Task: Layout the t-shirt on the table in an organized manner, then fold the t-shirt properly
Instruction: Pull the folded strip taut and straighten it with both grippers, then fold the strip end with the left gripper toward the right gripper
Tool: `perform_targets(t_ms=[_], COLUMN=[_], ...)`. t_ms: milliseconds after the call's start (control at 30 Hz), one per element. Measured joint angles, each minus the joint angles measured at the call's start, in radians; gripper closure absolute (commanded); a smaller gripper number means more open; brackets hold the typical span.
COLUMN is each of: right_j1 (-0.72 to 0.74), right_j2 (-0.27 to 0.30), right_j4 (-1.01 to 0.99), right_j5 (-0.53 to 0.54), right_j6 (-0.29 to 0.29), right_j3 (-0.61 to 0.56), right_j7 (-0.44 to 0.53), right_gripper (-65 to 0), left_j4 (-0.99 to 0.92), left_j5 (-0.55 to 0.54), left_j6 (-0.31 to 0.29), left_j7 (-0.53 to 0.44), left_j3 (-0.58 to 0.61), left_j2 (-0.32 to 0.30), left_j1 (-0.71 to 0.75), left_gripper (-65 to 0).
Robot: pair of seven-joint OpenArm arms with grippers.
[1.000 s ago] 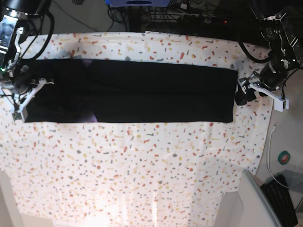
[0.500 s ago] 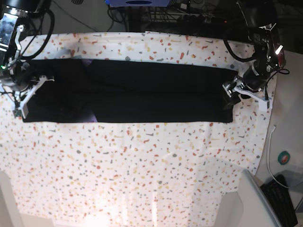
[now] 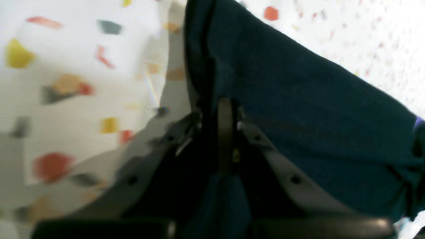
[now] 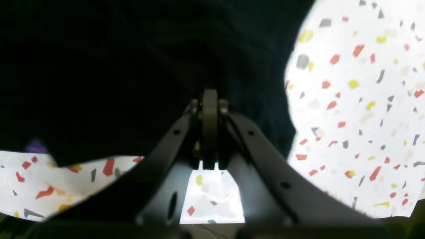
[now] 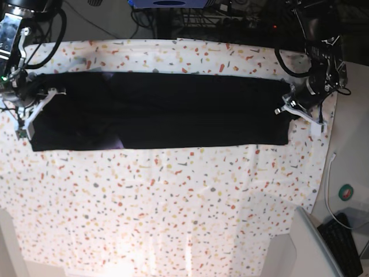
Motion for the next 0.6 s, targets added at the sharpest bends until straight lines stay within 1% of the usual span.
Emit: perform_targets(t_ms=[67,100,133,200,267,300,333,367,500,533,567,600], right_j1=[-0.002,-0.002,-0.002,-0.002,-0.002,-0.002,-0.003,-0.002,0.001,0.001,0.001,0.001], right_j2=[0.000,0.000,0.000,0.000,0.000,0.000,0.000,0.000,0.000,0.000,0.000,0.000], right_j4=[0.000,0.000,0.000,0.000,0.000,0.000,0.000,0.000,0.000,0.000,0.000,0.000], right_j5=[-0.001,0.000,0.000,0.000,0.000,-0.001,0.000,0.000,0.000,0.000,0.000,0.000], right_j6=[0.000,0.000,0.000,0.000,0.000,0.000,0.000,0.000,0.000,0.000,0.000,0.000], right_j3=[0.000,0.000,0.000,0.001,0.002,0.003,0.002,0.000,-0.002,-0.002,-0.002,-0.002], right_j7=[0.001,0.001,0.001,0.001,0.001,0.001,0.002,0.001,0.001,0.000,0.001,0.001], right_gripper=[0.0,0.0,0.0,0.0,0.0,0.0,0.0,0.0,0.0,0.0,0.0,0.0], left_j4=[0.059,0.105,0.159,0.284,0.401,0.456,0.510,0.562,0.712,0.729,0.741,0.750], left_j5=[0.026,0.034,0.024,0.021,0.024,0.021,0.022,0.027,0.022,0.021,0.019,0.019], left_j6=[0.020,0.034,0.034,0.029,0.045,0.071,0.111,0.174,0.259,0.268,0.305,0.325], left_j7=[0.024,0.020,0.017,0.017,0.026,0.026,0.022,0.023,0.026,0.024,0.023,0.022], left_j3=[0.002,-0.001,-0.003,-0.002,0.002,0.004,0.010,0.029,0.169,0.208,0.251,0.294], left_j2=[-0.029,-0.037,-0.045,-0.045,-0.035,-0.024,-0.006,0.004,0.016,0.018,0.018,0.018], left_j1=[0.019,0.038,0.068,0.134,0.201,0.234,0.265,0.294,0.363,0.365,0.362,0.357], left_gripper=[0.0,0.0,0.0,0.0,0.0,0.0,0.0,0.0,0.0,0.0,0.0,0.0])
